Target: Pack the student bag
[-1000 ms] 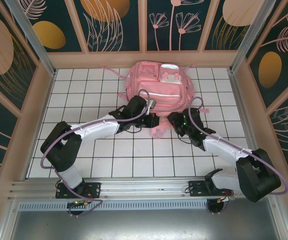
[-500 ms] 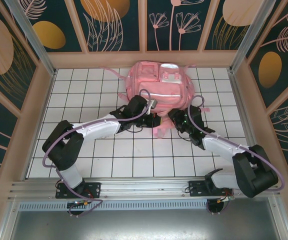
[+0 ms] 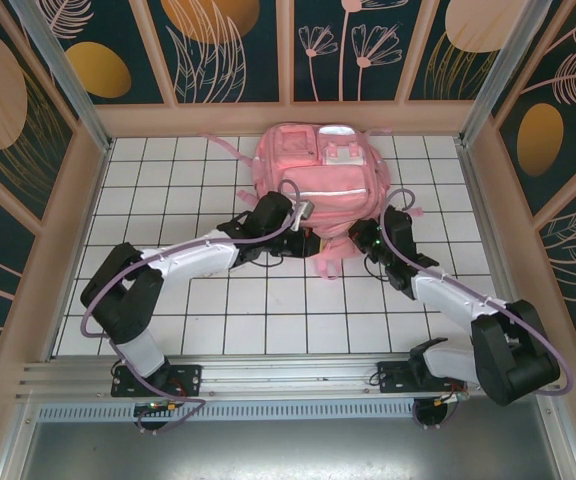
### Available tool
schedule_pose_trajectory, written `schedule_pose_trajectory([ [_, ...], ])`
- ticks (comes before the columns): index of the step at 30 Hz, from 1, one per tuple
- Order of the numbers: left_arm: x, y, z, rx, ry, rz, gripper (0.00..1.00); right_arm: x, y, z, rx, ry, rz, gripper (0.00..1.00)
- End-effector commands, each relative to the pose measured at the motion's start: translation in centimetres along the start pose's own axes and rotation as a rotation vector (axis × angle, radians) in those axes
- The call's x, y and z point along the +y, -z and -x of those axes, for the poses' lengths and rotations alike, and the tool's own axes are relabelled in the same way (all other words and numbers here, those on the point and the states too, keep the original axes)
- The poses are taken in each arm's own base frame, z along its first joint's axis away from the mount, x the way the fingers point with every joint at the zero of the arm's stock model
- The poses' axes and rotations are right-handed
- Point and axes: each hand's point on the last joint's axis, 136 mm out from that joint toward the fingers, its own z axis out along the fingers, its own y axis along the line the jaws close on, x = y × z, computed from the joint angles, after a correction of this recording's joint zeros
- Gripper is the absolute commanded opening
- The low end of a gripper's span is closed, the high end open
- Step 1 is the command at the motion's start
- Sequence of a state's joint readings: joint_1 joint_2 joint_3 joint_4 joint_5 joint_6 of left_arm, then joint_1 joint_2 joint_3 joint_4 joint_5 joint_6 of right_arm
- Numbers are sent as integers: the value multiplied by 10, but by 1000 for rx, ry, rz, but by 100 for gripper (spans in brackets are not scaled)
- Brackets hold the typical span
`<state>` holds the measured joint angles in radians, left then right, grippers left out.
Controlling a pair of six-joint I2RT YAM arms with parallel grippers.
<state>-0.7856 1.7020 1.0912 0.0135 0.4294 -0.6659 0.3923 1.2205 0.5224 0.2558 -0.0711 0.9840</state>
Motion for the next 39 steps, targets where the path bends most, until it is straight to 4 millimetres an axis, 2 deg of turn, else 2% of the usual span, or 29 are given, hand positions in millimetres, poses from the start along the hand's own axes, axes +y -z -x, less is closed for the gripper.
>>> schedule_pose_trajectory([
  [1,4,12,-5,-2,-20,29,0,3,8,25,-83,50,-18,0],
  [5,12,13,-8,4,-25,49,0,2,5,22,-54,77,-14,0],
  [9,4,7,-11,6,-33,22,0,7,7,14,-6,99,3,0],
  [13,4,-5,-13,7,-34,56,28,8,12,11,8,119,5,0],
  [16,8,-7,-10,-19,-25,102,41,6,13,7,23,118,8,0],
  [18,3,-7,-6,-29,-34,128,45,3,12,5,27,113,0,0],
  [19,12,-16,-12,-5,-29,161,45,1,12,5,28,110,-2,0],
  [23,9,-29,-19,22,-44,168,45,1,12,2,36,101,9,0],
  [34,11,-45,-11,14,-64,168,46,-1,12,-4,55,91,23,0],
  [39,5,-48,-10,16,-73,138,46,0,23,-2,47,126,21,0],
])
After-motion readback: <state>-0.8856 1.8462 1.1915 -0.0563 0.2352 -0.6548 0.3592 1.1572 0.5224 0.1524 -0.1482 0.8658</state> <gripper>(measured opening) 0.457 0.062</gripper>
